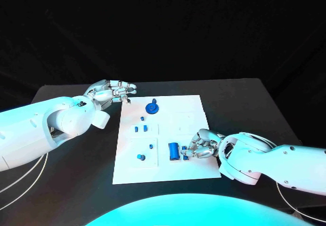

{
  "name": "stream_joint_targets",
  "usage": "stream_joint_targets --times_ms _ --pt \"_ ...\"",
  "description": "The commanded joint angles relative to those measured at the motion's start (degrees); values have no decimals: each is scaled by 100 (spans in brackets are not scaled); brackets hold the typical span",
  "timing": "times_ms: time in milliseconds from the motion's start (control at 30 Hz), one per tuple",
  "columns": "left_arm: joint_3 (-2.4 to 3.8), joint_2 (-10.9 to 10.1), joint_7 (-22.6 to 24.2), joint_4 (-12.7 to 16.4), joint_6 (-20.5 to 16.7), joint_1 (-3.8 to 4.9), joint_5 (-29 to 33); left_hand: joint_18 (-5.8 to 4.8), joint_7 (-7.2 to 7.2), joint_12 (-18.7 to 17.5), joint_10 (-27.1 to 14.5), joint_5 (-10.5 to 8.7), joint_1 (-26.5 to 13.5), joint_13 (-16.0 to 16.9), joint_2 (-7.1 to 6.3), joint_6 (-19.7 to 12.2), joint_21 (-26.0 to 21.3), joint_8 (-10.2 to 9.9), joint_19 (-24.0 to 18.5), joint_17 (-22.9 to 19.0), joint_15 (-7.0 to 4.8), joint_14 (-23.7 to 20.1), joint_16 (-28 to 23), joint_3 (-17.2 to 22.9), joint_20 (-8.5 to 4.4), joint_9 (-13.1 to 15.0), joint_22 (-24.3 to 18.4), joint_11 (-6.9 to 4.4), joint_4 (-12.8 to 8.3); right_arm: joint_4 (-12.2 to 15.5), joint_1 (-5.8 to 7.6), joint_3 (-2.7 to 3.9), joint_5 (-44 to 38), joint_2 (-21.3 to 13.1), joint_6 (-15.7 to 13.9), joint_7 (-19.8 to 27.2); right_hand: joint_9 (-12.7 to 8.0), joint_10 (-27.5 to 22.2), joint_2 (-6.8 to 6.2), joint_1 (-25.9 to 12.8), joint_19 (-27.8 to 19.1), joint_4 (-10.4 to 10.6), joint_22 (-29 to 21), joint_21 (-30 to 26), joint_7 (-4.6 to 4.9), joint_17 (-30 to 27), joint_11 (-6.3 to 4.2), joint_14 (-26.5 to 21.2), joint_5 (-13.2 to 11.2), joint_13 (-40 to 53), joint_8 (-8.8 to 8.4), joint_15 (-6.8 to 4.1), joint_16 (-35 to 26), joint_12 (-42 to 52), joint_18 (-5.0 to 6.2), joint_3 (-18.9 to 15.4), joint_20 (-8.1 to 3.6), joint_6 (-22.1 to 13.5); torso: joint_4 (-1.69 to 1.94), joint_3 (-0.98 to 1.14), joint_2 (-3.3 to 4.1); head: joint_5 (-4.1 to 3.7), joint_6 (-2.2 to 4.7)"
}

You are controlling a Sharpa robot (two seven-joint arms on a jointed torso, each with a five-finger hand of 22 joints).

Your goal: Assemble the parts on the task board

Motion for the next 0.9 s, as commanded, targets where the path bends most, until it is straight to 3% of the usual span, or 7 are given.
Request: stream_joint_targets --times_ms 33,133,300,467,900 --pt "3 10 -1 6 92 3 42 84 155 24 -56 16 -17 -6 32 -41 -23 23 30 -5 38 -9 -4 -1 19 2 -8 -2 28 41 -6 0 -80 -17 79 76 10 228 13 -53 567 9 1482 -2 11 939 -31 490 27 939 -11 -46 21 17 -105 -41 -38 49 0 -1 1 -3 1" --pt "3 11 -6 4 92 3 42 84 155 24 -56 16 -17 -6 32 -41 -23 23 30 -5 38 -9 -4 -1 19 2 -8 -2 28 55 -6 0 -84 -41 134 76 12 233 48 -44 571 -2 1485 10 5 944 -35 491 42 945 -9 -49 23 27 -107 -54 -40 56 4 0 0 -10 1" --pt "3 8 -11 5 88 3 41 84 154 27 -57 17 -17 -7 42 -42 -27 27 31 -6 38 -10 -3 4 19 1 -11 -3 34 48 -6 0 -88 -83 282 93 14 235 54 323 572 -138 1486 12 2 951 -41 493 -238 949 -28 -56 25 22 -108 -126 -48 51 5 -2 0 -4 1" --pt "3 4 -14 0 87 3 39 84 154 27 -57 17 -17 -7 42 -42 -27 27 31 -6 38 -10 -3 4 19 1 -11 -3 34 73 -6 0 -75 -113 423 168 -1 233 45 602 568 -202 1482 -1 9 949 -35 492 -803 952 -62 -50 22 10 -105 -214 -43 56 3 -1 2 5 1" --pt "-2 -5 -41 -8 93 3 32 86 153 30 -59 18 -9 -9 49 -44 -31 32 32 -6 36 -11 -3 9 19 1 -14 -5 34 129 -6 0 -58 -214 443 232 -7 236 66 564 568 -115 1482 0 13 949 -29 492 -885 955 -71 -46 22 13 -105 -296 -39 71 1 1 3 21 1"
